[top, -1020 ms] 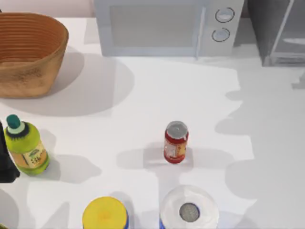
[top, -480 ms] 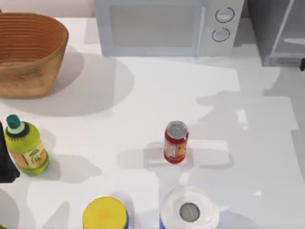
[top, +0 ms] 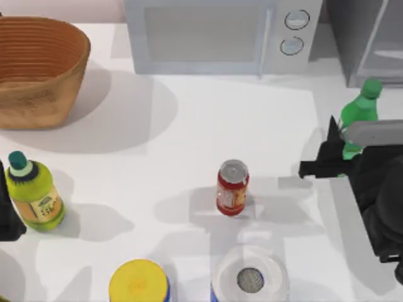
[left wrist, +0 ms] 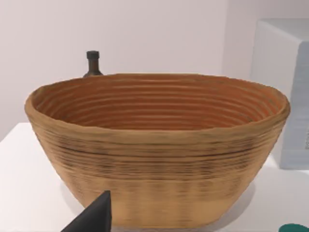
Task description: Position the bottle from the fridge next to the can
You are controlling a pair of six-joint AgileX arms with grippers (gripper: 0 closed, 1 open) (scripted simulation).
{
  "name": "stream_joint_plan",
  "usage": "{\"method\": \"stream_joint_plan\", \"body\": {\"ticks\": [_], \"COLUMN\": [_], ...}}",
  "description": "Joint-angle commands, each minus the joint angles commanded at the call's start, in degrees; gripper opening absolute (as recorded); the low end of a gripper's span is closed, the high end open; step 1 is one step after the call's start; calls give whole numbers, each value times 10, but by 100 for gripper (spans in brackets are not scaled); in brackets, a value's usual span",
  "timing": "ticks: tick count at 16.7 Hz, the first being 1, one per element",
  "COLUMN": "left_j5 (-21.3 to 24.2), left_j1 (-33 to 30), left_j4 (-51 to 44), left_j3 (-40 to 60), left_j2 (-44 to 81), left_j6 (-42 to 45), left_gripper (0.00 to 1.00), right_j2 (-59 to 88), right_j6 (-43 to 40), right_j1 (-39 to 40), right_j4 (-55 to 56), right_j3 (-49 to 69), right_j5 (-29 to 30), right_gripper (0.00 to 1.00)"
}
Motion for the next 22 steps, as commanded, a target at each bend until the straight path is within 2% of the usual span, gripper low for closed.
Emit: {"method": "stream_joint_plan", "body": {"ticks": [2,4,14,22], "left_j5": [0,0,0,0], "left_j1": [0,0,0,0], "left_j4": [0,0,0,0], "left_j3": [0,0,0,0], "left_j2": [0,0,0,0], "left_j6": [0,0,0,0], "left_gripper": [100,100,100,100], "right_j2": [-11,-19,-20,-20], "right_j6": [3,5,5,5], "right_j1": [48,71,73,73], "right_j4": [12,17,18,18], "right_j3": [-31,-48,-50,-50], "right_j5": [47,70,73,73], "right_gripper": [0,0,0,60]}}
